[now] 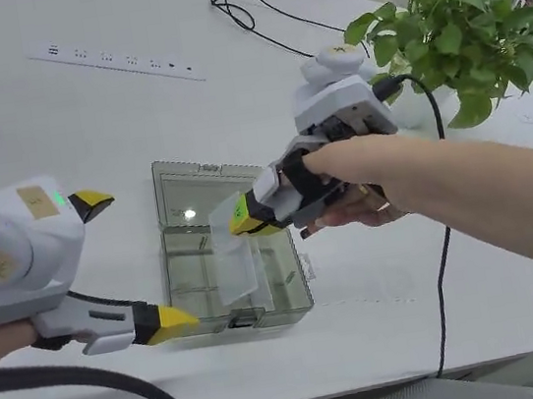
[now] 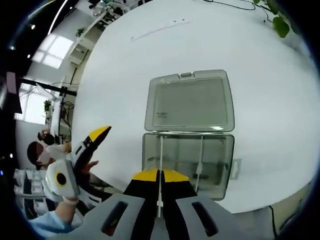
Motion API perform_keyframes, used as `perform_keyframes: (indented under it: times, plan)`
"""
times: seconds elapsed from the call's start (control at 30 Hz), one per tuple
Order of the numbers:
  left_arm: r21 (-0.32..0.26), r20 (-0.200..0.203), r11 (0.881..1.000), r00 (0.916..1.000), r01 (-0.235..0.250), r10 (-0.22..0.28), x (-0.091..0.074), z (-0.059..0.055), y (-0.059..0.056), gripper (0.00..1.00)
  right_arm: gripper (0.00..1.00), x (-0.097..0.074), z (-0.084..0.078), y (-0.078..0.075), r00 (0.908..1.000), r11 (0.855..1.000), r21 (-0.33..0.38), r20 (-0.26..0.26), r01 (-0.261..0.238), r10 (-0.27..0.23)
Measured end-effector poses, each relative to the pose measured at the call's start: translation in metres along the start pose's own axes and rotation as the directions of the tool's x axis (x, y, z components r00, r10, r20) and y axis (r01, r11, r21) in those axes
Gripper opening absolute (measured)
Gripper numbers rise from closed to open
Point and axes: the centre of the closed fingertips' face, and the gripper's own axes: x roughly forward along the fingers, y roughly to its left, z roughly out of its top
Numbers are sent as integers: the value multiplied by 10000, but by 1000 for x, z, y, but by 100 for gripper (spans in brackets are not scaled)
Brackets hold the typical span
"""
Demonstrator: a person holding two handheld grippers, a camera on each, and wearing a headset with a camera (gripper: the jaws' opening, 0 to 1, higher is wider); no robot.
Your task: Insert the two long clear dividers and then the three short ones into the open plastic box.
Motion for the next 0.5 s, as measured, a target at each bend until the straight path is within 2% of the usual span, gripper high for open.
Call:
perform_keyframes:
  times: [0.1, 0.2, 0.3, 0.5]
  plan:
    - [-15, 29, 10000, 10000, 60, -60, 0, -2, -3, 100, 2, 4, -1, -2, 9998, 9996, 285, -178, -9, 14]
    - [-88, 40, 9999, 9999, 127, -126, 0, -3, -5, 99, 2, 5, 0, -6, 9996, 9993, 313, -243, 181, -173]
    - [-70, 54, 9998, 9998, 174, -174, 1, -4, -6, 99, 2, 6, -1, -3, 9995, 9977, 683, -322, -4, 26]
    - [-160, 40, 9996, 9998, 218, -217, 2, -5, -9, 98, 2, 13, -7, -1, 9986, 9984, 525, -510, 187, -160]
